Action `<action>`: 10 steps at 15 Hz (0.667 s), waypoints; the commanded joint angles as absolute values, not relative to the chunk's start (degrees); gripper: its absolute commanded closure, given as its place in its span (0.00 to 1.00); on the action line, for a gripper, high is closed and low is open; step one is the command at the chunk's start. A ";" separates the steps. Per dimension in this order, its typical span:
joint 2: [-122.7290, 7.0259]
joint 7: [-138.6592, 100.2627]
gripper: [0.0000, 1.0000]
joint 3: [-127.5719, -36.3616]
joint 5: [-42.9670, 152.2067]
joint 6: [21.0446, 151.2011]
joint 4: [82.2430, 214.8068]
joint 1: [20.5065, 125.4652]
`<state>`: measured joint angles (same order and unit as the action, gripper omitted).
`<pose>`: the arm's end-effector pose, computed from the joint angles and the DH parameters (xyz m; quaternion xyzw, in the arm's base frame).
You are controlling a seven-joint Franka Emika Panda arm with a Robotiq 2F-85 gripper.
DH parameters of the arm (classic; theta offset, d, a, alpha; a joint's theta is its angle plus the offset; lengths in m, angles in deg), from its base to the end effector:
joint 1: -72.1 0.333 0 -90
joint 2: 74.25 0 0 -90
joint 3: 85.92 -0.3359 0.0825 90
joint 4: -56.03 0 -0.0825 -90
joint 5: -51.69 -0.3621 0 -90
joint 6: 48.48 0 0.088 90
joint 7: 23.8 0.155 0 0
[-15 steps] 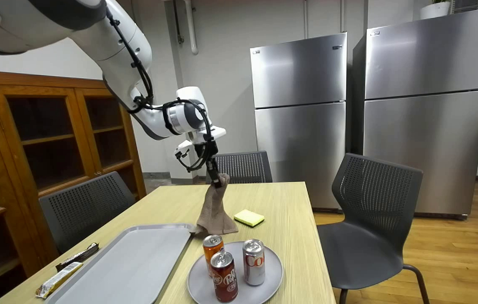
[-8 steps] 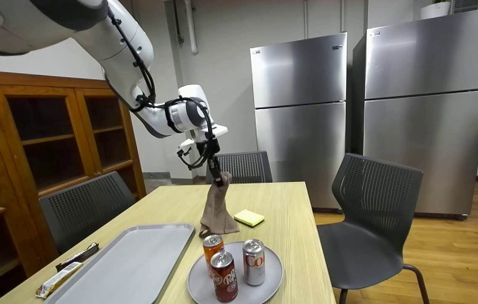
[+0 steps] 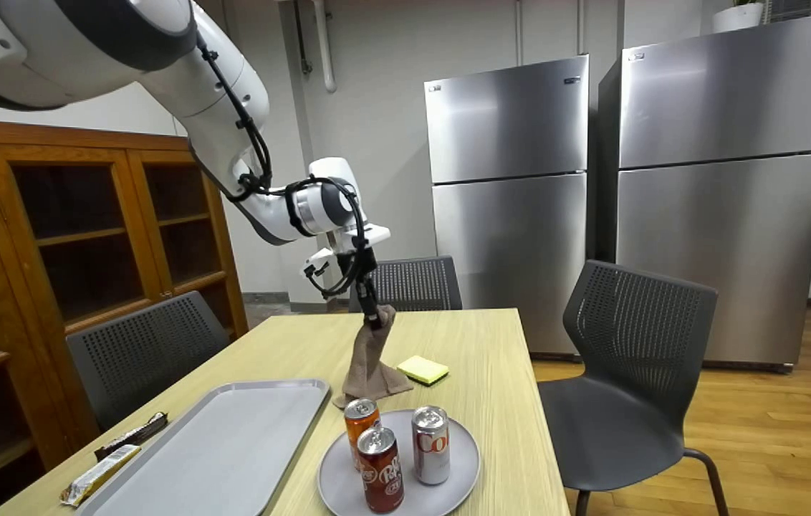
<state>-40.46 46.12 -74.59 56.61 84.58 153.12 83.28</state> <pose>0.6780 0.0064 0.2474 0.8411 -0.5334 0.0685 0.0574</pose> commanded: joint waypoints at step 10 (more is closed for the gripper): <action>-33.41 46.02 0.96 -77.38 54.30 78.64 148.84 81.21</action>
